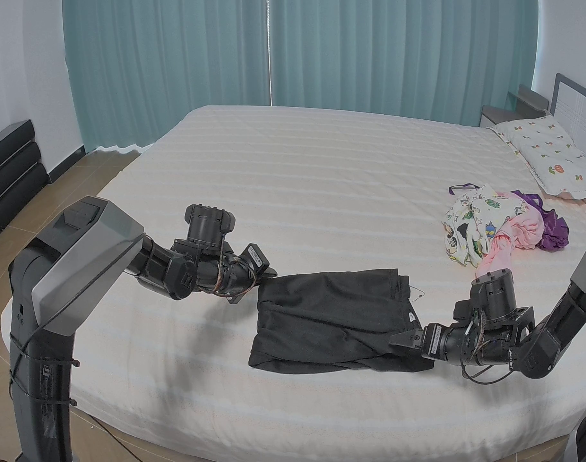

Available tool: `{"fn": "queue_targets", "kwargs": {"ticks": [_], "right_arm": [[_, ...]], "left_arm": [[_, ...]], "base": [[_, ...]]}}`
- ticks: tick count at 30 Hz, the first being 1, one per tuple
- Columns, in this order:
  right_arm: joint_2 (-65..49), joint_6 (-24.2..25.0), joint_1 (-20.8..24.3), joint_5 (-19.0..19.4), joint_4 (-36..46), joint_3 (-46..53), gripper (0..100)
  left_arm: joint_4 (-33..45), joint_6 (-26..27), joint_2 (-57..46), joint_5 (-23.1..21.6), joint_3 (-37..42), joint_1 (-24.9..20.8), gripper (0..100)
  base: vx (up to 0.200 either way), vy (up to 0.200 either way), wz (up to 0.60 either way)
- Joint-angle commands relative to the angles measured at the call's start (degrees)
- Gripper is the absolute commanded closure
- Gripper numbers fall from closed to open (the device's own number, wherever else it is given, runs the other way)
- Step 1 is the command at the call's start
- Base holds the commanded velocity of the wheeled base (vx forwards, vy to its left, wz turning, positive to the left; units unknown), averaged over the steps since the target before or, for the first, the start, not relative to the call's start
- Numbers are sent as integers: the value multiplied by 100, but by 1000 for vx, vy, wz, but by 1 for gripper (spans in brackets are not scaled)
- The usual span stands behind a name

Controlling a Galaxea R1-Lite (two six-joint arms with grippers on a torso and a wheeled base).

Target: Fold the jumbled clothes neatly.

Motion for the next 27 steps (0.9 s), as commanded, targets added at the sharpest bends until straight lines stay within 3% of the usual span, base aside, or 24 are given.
{"fn": "queue_targets", "kwargs": {"ticks": [1,10,26,27], "right_arm": [[32,1,-105,6,-3,15,0],[67,1,-307,-3,-249,41,0],[119,1,-342,6,-601,243,0],[137,9,-333,6,-618,226,0]], "left_arm": [[-21,-33,87,8,-128,84,100],[-416,-33,289,351,-286,172,100],[-522,-94,483,368,-453,409,100],[-522,-103,483,368,-445,409,0]], "base": [[0,0,0],[0,0,0],[0,0,0],[0,0,0]]}}
